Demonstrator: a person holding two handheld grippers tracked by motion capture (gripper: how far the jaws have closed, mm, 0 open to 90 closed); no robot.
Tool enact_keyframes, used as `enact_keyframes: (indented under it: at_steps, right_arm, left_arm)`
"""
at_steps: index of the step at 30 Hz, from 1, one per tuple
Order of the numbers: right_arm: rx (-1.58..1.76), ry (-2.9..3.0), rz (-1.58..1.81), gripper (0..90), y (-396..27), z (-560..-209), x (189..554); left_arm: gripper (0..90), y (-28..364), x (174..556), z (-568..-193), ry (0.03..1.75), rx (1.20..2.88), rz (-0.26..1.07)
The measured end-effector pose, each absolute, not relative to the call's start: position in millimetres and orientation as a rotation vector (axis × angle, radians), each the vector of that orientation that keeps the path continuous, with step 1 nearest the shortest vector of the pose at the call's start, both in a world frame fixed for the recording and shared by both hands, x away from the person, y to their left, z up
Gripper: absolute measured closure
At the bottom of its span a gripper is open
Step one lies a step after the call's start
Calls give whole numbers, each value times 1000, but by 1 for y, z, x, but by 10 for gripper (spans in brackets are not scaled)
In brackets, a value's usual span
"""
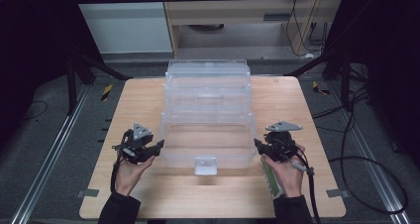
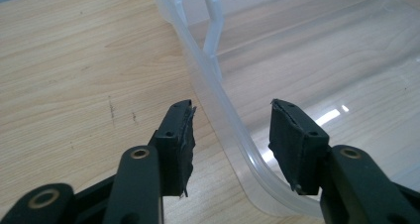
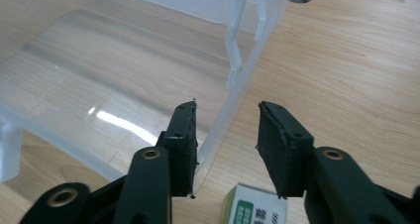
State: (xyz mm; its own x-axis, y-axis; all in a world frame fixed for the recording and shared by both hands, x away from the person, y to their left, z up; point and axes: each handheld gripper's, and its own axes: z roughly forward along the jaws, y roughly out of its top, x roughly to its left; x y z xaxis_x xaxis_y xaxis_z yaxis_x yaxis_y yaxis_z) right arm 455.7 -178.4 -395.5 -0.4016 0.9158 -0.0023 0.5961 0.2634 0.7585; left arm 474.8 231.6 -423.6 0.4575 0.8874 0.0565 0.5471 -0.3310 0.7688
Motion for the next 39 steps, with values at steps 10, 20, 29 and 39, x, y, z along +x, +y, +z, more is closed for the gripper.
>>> enact_keyframes:
  at_steps: [10, 20, 29, 39]
  right_arm:
    - [1388, 2100, 977, 519, -191, -376, 451]
    - [1324, 2092, 1031, 516, -206, -374, 435]
    - [1345, 2134, 960, 466, -212, -374, 427]
    - [1358, 2236, 908, 445, -213, -366, 422]
  left_arm:
    - [522, 233, 475, -429, 1188, 1996, 596]
    - [509, 232, 473, -430, 1190, 1986, 610]
    - [502, 232, 474, -430, 1203, 1979, 603]
    - [488, 233, 475, -430, 1206, 1990, 599]
